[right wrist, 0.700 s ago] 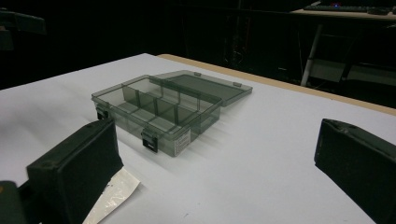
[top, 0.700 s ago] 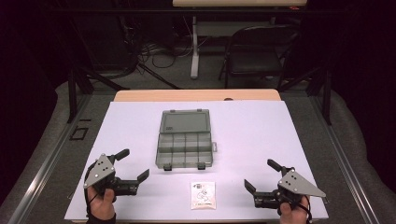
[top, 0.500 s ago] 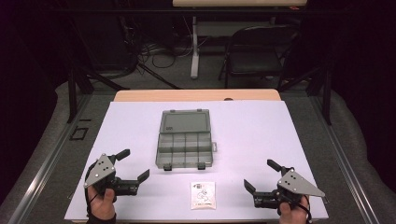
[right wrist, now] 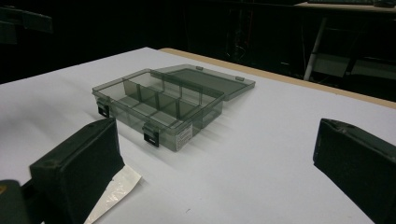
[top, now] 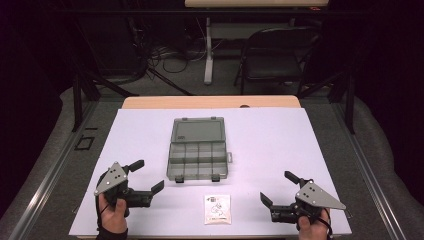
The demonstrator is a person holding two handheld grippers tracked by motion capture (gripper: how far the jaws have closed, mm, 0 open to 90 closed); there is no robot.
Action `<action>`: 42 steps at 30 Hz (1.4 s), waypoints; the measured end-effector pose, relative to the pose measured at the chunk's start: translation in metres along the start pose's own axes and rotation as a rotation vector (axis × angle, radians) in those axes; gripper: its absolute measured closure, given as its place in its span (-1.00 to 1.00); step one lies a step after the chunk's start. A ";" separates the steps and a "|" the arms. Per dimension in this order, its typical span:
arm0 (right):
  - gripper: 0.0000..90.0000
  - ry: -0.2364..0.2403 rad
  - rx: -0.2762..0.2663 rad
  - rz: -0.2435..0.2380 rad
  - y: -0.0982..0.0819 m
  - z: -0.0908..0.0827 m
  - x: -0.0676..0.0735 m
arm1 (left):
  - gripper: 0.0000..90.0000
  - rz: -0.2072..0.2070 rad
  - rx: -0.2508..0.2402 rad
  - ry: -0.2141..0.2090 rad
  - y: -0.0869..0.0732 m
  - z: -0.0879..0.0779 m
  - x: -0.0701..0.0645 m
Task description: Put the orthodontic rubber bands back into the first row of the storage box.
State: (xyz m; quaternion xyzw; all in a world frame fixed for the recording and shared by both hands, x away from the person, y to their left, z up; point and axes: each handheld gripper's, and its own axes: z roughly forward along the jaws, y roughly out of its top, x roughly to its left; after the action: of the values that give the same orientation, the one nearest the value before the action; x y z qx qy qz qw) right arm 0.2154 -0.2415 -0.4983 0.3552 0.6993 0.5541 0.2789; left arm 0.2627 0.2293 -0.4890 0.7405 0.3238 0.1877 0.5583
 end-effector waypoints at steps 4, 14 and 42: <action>-0.99 0.002 0.008 0.001 0.000 0.000 -0.001 | -0.94 0.001 0.023 -0.013 0.003 0.007 -0.003; -0.99 -0.004 0.002 0.009 -0.002 0.004 0.000 | -0.94 -0.004 0.094 -0.052 0.015 0.030 -0.007; -0.97 0.009 0.039 0.012 -0.003 0.004 -0.002 | -0.81 -0.041 0.258 -0.124 0.034 0.081 -0.005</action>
State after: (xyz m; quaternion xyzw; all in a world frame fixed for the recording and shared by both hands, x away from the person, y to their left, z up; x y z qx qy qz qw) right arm 0.2191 -0.2417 -0.5020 0.3623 0.7091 0.5434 0.2656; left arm 0.3199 0.1627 -0.4811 0.8094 0.3254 0.0871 0.4811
